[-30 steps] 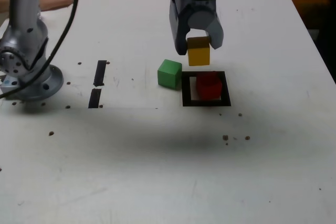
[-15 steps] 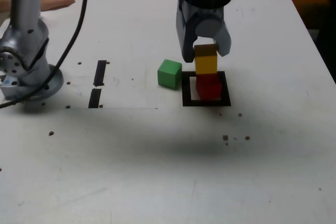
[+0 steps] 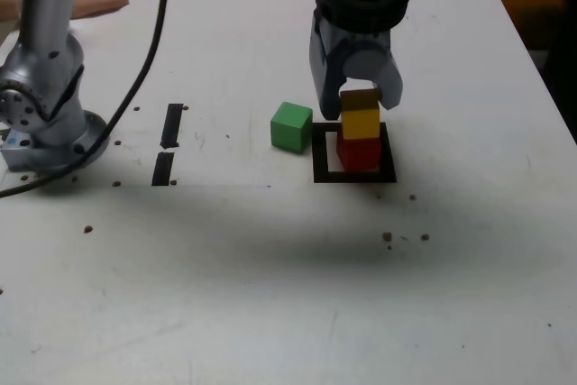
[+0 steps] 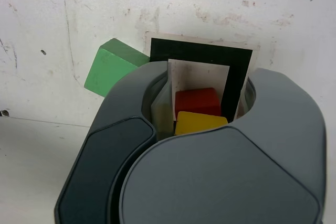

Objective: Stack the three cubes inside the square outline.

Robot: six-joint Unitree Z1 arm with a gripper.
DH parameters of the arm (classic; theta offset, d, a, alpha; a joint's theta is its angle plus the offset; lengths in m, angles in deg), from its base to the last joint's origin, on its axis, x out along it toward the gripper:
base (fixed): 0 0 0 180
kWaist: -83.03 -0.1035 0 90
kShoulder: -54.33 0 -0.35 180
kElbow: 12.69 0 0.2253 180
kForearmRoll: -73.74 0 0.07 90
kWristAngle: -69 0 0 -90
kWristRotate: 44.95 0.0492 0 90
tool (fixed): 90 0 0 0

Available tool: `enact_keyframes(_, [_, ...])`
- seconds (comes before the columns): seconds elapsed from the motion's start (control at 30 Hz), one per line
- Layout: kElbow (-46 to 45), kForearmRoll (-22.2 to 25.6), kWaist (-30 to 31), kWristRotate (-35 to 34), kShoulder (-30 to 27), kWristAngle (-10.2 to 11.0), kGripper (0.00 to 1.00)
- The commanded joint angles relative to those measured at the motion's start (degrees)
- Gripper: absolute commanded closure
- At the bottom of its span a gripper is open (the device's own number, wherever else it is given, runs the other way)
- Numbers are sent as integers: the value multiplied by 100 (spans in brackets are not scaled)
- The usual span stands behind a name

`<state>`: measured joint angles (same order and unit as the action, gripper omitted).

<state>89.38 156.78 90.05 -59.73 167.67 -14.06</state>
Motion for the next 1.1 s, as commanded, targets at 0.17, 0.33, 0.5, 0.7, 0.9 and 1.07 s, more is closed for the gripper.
enact_keyframes(0.17, [21, 39, 10, -8, 79, 21, 70])
enact_keyframes(0.33, [21, 56, 10, -8, 94, 43, 61])
enact_keyframes(0.5, [30, 42, 10, -8, 118, 78, 52])
enact_keyframes(0.7, [60, 29, 10, -7, 151, 107, 47])
enact_keyframes(0.9, [111, 23, 10, 0, 179, 149, 41])
enact_keyframes(1.07, [113, 35, 10, 5, 187, 149, 31])
